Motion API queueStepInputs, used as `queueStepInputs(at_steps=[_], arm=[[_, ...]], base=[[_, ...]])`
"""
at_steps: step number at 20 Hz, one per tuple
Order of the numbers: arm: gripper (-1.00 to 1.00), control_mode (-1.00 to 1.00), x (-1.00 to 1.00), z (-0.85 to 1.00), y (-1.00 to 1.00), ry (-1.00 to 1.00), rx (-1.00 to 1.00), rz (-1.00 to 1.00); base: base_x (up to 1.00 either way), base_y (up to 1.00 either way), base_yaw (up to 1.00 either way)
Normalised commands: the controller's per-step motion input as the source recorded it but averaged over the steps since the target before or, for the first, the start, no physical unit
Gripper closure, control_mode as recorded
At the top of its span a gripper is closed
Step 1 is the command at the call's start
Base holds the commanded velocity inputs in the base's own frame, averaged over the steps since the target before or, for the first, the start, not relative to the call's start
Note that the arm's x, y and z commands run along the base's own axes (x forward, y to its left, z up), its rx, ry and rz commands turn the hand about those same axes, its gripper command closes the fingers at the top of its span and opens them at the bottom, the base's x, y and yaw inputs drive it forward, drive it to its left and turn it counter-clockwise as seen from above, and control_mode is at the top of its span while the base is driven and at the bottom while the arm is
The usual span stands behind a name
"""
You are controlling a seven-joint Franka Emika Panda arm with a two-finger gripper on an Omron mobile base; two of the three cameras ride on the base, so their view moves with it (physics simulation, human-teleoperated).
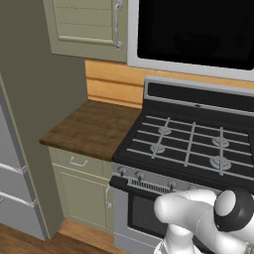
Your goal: Pick the cucumber from the sink and place it in the bowl. Then pick the bowl and place it in the microwave. Then close the microwave door and press the start button.
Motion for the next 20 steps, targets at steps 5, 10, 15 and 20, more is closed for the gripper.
queueStepInputs(at_steps=[5,10,15,20], arm=[[1.00,-1.00,0.18,-0.03,-0.14,0.00,0.00,0.00],[1.00,-1.00,0.27,-0.19,-0.09,0.00,0.00,0.04],[1.00,-1.00,0.22,-0.12,-0.23,0.00,0.01,0.06],[1.00,-1.00,0.21,0.00,-0.24,0.00,0.02,0.04]], base=[[0.00,0.00,0.00],[0.00,0.00,0.00],[0.00,0.00,0.00],[0.00,0.00,0.00]])
